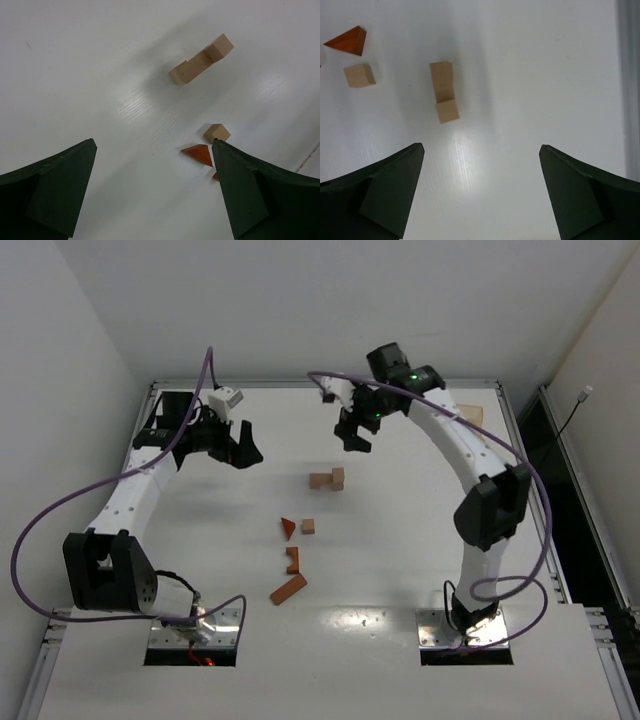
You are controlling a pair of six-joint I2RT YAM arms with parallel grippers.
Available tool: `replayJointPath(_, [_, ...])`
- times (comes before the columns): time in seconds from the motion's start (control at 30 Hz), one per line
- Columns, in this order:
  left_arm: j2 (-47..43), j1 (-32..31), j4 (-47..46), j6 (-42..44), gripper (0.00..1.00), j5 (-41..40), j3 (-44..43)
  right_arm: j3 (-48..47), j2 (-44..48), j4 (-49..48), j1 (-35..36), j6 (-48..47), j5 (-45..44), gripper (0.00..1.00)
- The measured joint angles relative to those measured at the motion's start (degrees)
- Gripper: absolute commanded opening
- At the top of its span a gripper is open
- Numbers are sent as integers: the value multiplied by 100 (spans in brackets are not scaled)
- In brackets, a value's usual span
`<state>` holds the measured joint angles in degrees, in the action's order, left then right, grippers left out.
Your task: Build the wood block tower
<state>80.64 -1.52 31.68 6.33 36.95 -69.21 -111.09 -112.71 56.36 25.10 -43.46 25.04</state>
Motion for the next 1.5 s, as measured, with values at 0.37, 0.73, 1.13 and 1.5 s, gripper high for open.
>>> replayJointPath(0.37, [-140,-817,1196,1631,100,-175,-39,1613,2127,-1329,-1606,1263,122,100])
replayJointPath(0.73, [164,-3512,1456,2861,59,-975,474,2857,2949,-1209,-3346,1832,374,100])
replayJointPath(1.13, [1241,-3482,564,3587,57,-870,841,3307,3412,-1172,-3766,2124,1060,100])
replayJointPath(1.5, [1821,-3547,140,3650,57,-898,511,3309,3128,-1163,-3842,2149,1314,100])
